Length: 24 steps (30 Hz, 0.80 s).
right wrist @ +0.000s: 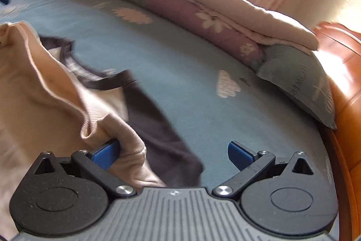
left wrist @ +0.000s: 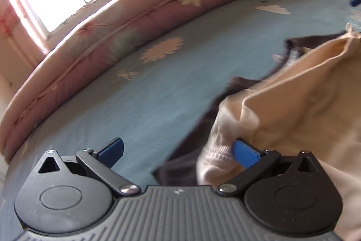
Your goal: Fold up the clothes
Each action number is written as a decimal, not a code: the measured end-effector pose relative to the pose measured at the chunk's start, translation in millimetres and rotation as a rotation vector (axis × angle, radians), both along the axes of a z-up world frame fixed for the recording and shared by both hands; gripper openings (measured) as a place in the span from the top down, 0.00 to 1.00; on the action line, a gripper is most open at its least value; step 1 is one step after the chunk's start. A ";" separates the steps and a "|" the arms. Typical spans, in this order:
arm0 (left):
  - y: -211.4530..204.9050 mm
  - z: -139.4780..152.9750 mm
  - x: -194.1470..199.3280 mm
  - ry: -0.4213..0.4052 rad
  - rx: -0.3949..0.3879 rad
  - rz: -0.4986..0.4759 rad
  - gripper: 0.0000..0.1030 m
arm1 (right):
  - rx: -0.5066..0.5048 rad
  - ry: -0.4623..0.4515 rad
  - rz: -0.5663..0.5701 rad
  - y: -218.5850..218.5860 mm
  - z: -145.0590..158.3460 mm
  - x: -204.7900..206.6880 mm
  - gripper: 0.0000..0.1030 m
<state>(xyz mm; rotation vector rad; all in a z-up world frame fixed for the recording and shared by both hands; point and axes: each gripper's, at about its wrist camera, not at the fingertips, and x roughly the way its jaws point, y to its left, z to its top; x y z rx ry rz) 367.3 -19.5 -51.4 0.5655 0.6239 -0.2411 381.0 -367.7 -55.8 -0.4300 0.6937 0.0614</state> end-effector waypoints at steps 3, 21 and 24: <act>9.0 5.7 10.8 -0.016 -0.038 0.077 0.01 | 0.040 -0.017 -0.103 -13.2 1.6 10.8 0.00; 4.6 -46.4 12.4 0.403 -0.641 -0.136 0.01 | 0.430 0.184 0.145 25.0 -39.9 13.4 0.00; 13.6 -44.5 26.7 0.379 -0.706 -0.065 0.01 | 0.473 0.179 0.091 15.5 -42.6 24.9 0.00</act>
